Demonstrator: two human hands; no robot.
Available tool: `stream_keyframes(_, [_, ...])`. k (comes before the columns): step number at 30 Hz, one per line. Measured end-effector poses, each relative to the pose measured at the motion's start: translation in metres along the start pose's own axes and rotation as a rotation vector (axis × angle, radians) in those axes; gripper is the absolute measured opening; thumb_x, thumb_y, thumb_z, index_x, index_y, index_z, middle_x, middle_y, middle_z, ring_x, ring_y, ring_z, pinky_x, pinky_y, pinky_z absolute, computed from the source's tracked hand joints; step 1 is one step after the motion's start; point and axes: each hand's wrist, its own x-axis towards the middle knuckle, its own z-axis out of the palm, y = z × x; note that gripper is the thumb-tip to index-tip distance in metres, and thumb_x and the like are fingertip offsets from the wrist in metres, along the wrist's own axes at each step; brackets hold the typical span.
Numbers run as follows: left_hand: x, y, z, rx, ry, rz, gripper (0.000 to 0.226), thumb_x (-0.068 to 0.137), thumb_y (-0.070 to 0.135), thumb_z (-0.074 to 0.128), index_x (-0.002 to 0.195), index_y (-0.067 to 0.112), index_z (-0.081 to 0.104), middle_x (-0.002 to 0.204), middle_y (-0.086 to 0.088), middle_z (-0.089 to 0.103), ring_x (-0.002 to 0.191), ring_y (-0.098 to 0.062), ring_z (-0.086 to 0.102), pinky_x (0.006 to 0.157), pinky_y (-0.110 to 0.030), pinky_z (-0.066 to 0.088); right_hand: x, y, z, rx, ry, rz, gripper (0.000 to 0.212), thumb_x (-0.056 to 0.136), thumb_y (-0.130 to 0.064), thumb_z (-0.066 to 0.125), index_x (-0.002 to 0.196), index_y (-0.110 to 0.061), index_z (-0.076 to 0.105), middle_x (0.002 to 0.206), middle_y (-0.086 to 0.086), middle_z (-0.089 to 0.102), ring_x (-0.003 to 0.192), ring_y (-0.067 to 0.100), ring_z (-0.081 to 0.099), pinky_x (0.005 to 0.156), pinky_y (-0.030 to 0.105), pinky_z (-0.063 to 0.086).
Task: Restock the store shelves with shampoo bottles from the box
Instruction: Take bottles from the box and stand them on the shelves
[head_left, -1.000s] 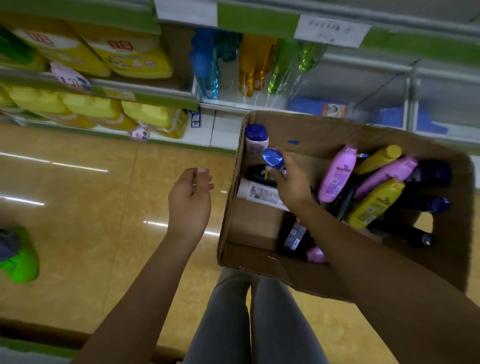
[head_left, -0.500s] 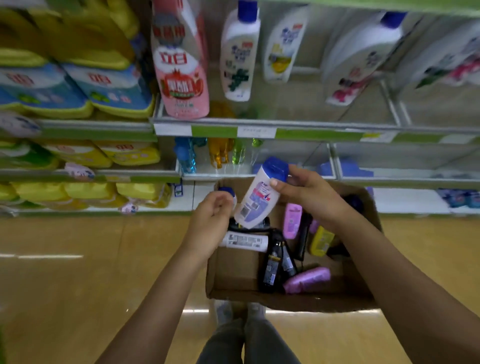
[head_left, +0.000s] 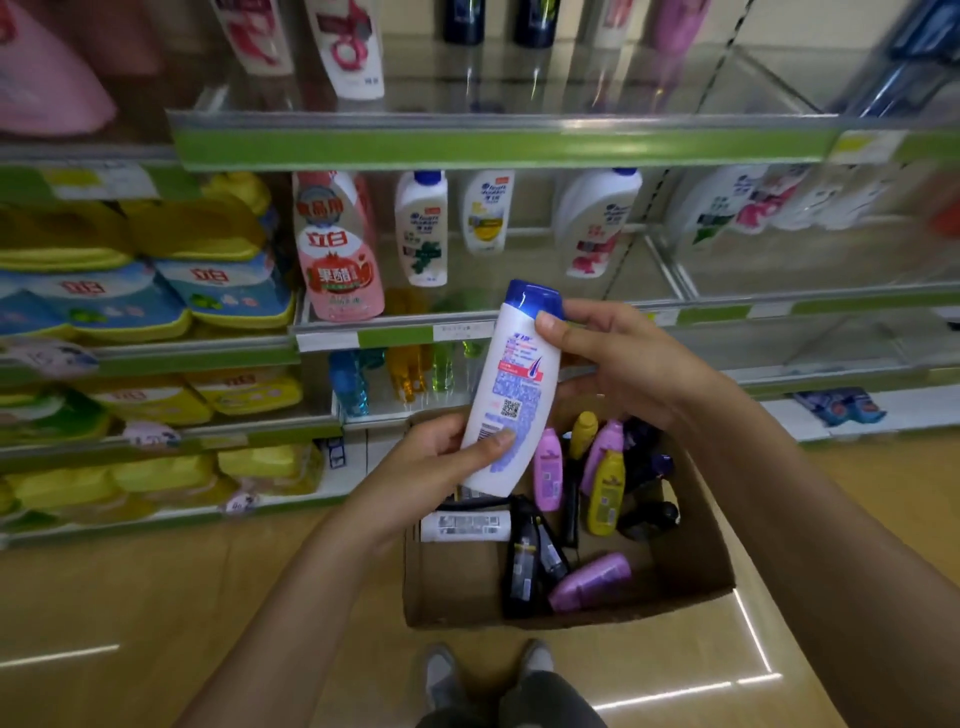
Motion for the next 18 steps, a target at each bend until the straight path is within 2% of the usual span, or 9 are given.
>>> stream_keyframes(3, [-0.006, 0.017, 0.006, -0.049, 0.053, 0.038, 0.019, 0.087, 0.032, 0.060, 0.102, 0.022, 0.067, 0.090, 0.010, 0.075, 0.080, -0.003, 0.070, 0.062, -0.012, 0.050, -0.006, -0.014, 0.000, 0.005, 0.051, -0.015, 0.026, 0.095, -0.029, 0.057, 0.111, -0.012, 0.068, 0.094, 0.004, 0.074, 0.088, 0.017, 0.071, 0.072, 0.035, 0.060])
stream_keyframes(8, [-0.006, 0.040, 0.024, 0.018, 0.183, 0.130, 0.029, 0.084, 0.035, 0.065, 0.105, 0.016, 0.067, 0.087, 0.006, 0.075, 0.076, -0.006, 0.071, 0.060, -0.021, 0.056, -0.014, -0.031, 0.000, 0.041, 0.184, -0.053, 0.030, 0.094, -0.030, 0.059, 0.112, -0.007, 0.063, 0.087, 0.004, 0.074, 0.075, 0.016, 0.073, 0.055, 0.028, 0.056])
stream_keyframes(11, [-0.002, 0.044, 0.038, 0.302, 0.395, 0.270, 0.036, 0.079, 0.046, 0.068, 0.097, 0.015, 0.066, 0.082, 0.004, 0.071, 0.070, -0.008, 0.069, 0.061, -0.033, 0.059, -0.016, -0.038, -0.001, -0.021, 0.215, -0.060, 0.034, 0.089, -0.034, 0.066, 0.115, -0.013, 0.060, 0.094, 0.005, 0.072, 0.076, 0.015, 0.073, 0.055, 0.030, 0.057])
stream_keyframes(14, [0.001, 0.048, 0.057, 0.684, 0.597, 0.340, 0.043, 0.076, 0.061, 0.061, 0.088, 0.019, 0.058, 0.078, 0.006, 0.063, 0.066, -0.008, 0.062, 0.053, -0.033, 0.054, -0.016, -0.039, -0.004, -0.013, 0.254, -0.052, 0.043, 0.082, -0.036, 0.074, 0.117, -0.016, 0.057, 0.099, 0.007, 0.071, 0.080, 0.016, 0.073, 0.062, 0.035, 0.059])
stream_keyframes(15, [0.002, 0.050, 0.063, 0.742, 0.630, 0.350, 0.042, 0.077, 0.062, 0.059, 0.087, 0.021, 0.055, 0.078, 0.007, 0.061, 0.067, -0.007, 0.061, 0.053, -0.032, 0.053, -0.016, -0.039, -0.007, -0.002, 0.273, -0.065, 0.044, 0.081, -0.035, 0.075, 0.117, -0.015, 0.057, 0.098, 0.007, 0.071, 0.079, 0.016, 0.073, 0.062, 0.035, 0.059])
stream_keyframes(16, [0.003, 0.052, 0.069, 0.743, 0.635, 0.357, 0.041, 0.078, 0.062, 0.059, 0.089, 0.023, 0.054, 0.080, 0.008, 0.061, 0.068, -0.006, 0.061, 0.053, -0.030, 0.052, -0.017, -0.041, -0.010, 0.010, 0.290, -0.083, 0.042, 0.082, -0.033, 0.075, 0.116, -0.014, 0.058, 0.099, 0.008, 0.071, 0.078, 0.016, 0.073, 0.063, 0.034, 0.059])
stream_keyframes(18, [0.007, 0.056, 0.075, 0.560, 0.548, 0.337, 0.040, 0.078, 0.060, 0.061, 0.098, 0.027, 0.054, 0.087, 0.010, 0.062, 0.073, -0.003, 0.062, 0.056, -0.026, 0.054, -0.020, -0.045, -0.020, 0.014, 0.307, -0.120, 0.039, 0.084, -0.030, 0.073, 0.116, -0.013, 0.058, 0.099, 0.009, 0.071, 0.080, 0.016, 0.072, 0.065, 0.035, 0.060])
